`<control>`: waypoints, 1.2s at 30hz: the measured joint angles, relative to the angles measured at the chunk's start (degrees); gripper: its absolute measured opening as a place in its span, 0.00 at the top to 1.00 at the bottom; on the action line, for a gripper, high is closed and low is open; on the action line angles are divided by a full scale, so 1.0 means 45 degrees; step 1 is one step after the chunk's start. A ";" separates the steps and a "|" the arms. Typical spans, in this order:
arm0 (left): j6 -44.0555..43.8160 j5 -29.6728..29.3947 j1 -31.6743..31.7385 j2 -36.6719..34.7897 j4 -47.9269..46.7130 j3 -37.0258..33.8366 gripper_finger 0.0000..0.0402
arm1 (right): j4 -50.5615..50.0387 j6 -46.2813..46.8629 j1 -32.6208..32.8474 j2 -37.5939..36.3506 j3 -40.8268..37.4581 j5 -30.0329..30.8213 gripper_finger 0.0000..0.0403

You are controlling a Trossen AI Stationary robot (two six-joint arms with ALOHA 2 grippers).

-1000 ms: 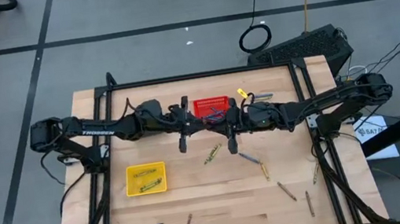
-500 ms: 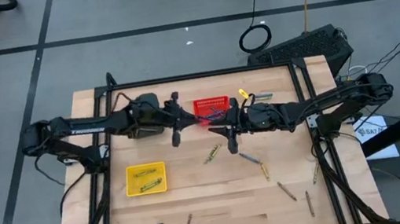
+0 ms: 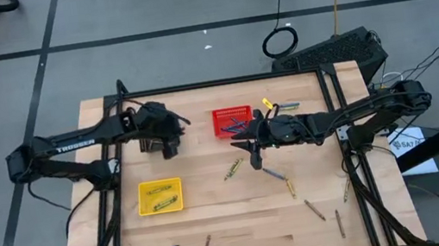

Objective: Sort crayons
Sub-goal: Put the brown crayon into the black bin

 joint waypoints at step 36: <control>0.0059 -0.1097 0.2375 0.0710 -0.2507 -0.2055 0.89 | -0.0397 0.0005 0.0002 0.0000 0.0010 0.0005 0.80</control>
